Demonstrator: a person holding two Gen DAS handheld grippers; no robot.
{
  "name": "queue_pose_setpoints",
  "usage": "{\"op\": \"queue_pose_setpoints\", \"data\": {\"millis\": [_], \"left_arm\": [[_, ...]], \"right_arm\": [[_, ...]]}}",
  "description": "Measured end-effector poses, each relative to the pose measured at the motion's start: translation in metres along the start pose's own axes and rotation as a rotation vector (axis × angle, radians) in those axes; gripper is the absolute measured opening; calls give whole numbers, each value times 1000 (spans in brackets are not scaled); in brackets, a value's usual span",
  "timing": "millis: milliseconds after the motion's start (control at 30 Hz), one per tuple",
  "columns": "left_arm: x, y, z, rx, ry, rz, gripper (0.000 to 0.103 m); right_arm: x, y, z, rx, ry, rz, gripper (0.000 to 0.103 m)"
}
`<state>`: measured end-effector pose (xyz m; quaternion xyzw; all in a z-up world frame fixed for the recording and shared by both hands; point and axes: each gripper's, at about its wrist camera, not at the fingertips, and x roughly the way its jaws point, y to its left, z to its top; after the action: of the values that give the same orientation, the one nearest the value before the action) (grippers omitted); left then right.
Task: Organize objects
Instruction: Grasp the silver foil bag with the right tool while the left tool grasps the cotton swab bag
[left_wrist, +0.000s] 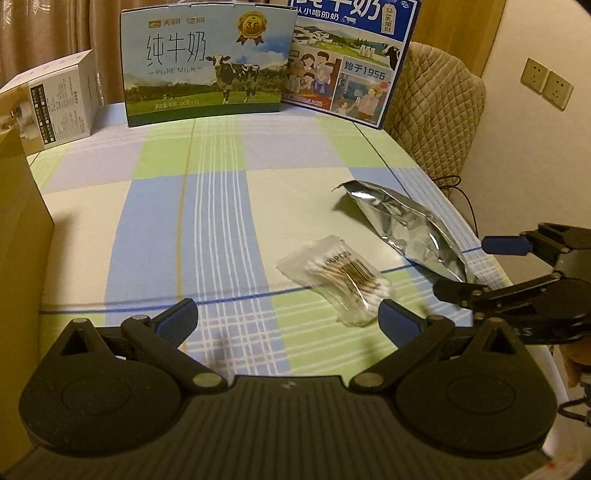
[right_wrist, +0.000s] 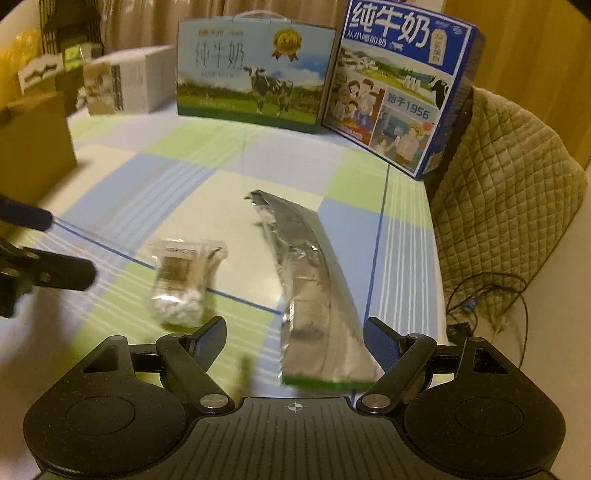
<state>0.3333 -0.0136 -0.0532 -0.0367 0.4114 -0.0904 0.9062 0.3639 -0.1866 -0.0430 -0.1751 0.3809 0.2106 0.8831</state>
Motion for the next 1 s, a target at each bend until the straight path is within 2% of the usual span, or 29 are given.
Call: {"op": "queue_pose_setpoints", "data": {"millis": [67,200,233,300,400,533,700,800,867,933,1000], "left_arm": [[4,2,2,-6,3,3,102],[11,6,3,-23,21,-1,102],[12,7,2,-22,24,-5,102],[11,9,2,-24,25,-7,102],[11,14,3,-39,25,-5,102],[11,20,3,-47,29,5,102],[11,21,4,-45,39,-3,102],[14,22,1,-46,53,-7,102],[17,23,0,-53,65,-14,102],[20,20,-2,-56,79,-29,102],[24,18,-4,-60,90,-43,102]], "right_arm": [[11,-2,3,-10,16,-24,77],[34,0,7,-73,56,-74,62],[39,1,7,-84,65,-81,61],[47,1,7,-99,78,-85,51],[50,1,12,-83,91,-87,46],[41,2,17,-5,111,18,44],[31,15,16,11,144,155,44],[24,24,11,29,168,263,44],[20,23,9,85,183,350,44],[16,19,7,127,177,360,43],[14,20,7,111,173,290,43]]}}
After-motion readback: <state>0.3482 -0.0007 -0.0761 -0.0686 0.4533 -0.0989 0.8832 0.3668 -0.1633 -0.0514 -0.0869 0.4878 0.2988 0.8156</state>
